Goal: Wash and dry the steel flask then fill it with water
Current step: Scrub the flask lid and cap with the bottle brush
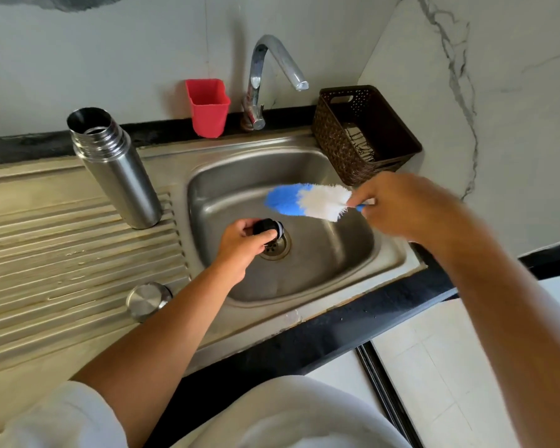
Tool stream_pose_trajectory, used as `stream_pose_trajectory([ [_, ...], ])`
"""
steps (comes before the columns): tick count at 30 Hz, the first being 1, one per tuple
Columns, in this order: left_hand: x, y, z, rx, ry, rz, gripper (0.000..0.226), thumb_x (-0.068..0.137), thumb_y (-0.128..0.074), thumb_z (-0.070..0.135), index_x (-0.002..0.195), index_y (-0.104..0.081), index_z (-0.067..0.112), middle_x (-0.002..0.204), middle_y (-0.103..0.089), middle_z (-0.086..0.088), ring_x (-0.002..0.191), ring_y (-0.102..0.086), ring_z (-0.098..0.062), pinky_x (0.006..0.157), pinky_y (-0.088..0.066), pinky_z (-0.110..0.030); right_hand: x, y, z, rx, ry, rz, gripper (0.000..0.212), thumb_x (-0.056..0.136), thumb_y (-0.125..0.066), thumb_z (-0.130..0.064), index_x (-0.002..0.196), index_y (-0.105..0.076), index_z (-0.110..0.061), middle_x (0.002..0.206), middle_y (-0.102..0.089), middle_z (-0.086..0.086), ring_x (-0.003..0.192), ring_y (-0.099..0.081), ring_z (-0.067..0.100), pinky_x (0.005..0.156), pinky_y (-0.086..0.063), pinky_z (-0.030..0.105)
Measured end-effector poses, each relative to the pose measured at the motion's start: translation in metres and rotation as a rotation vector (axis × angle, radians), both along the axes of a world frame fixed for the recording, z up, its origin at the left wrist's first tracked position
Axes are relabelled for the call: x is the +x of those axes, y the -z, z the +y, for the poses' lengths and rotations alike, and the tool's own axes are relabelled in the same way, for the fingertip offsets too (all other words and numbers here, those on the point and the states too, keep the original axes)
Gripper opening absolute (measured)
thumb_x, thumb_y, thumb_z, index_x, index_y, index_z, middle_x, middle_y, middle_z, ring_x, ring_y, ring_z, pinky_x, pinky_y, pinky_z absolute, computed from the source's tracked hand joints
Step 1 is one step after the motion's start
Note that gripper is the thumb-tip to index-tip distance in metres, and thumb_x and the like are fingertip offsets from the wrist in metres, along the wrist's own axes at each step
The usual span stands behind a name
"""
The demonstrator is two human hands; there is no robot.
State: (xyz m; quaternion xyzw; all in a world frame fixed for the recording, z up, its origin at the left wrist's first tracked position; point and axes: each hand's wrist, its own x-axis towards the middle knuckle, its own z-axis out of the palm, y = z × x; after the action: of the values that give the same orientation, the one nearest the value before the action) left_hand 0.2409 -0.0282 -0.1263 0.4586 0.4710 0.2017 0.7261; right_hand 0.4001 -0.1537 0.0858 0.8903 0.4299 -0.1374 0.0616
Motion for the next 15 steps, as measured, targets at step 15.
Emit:
stream_pose_trajectory([
  [15,0.025,-0.03,-0.028,0.091,0.161,-0.064,0.028,0.086,-0.084,0.009,0.107,-0.068,0.018,0.101,-0.073,-0.002,0.095,-0.072,-0.021,0.09,-0.062,-0.041,-0.026,0.025,0.013,-0.138,-0.065,-0.046,0.036,0.098,-0.059,-0.019,0.132,-0.067,-0.027,0.125,-0.067,0.01,0.109,-0.066,0.033,0.089,-0.055,0.041],
])
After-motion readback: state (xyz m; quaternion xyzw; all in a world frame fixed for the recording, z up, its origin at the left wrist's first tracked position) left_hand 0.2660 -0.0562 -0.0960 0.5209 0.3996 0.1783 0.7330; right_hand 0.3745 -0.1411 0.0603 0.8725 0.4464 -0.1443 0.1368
